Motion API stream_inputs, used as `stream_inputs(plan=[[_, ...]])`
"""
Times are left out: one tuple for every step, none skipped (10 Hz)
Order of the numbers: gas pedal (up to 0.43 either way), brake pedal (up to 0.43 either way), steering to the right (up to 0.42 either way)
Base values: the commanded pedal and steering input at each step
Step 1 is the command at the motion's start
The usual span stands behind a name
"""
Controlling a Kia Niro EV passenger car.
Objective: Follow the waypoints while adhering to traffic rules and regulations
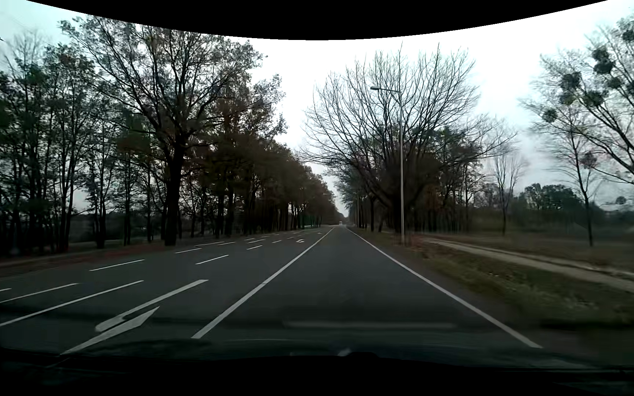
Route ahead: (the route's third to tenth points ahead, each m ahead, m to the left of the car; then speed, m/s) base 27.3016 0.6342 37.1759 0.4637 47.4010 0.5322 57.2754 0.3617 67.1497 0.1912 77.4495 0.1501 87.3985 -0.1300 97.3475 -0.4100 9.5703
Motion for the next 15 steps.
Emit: stream_inputs(plan=[[0.339, 0.0, 0.004], [0.339, 0.0, 0.002], [0.339, 0.0, 0.003], [0.339, 0.0, 0.003], [0.339, 0.0, 0.004], [0.331, 0.0, 0.007], [0.331, 0.0, 0.007], [0.331, 0.0, 0.007], [0.331, 0.0, 0.007], [0.331, 0.0, 0.007], [0.331, 0.0, 0.007], [0.331, 0.0, 0.006], [0.319, 0.0, 0.004], [0.299, 0.0, 0.003], [0.299, 0.0, 0.002]])
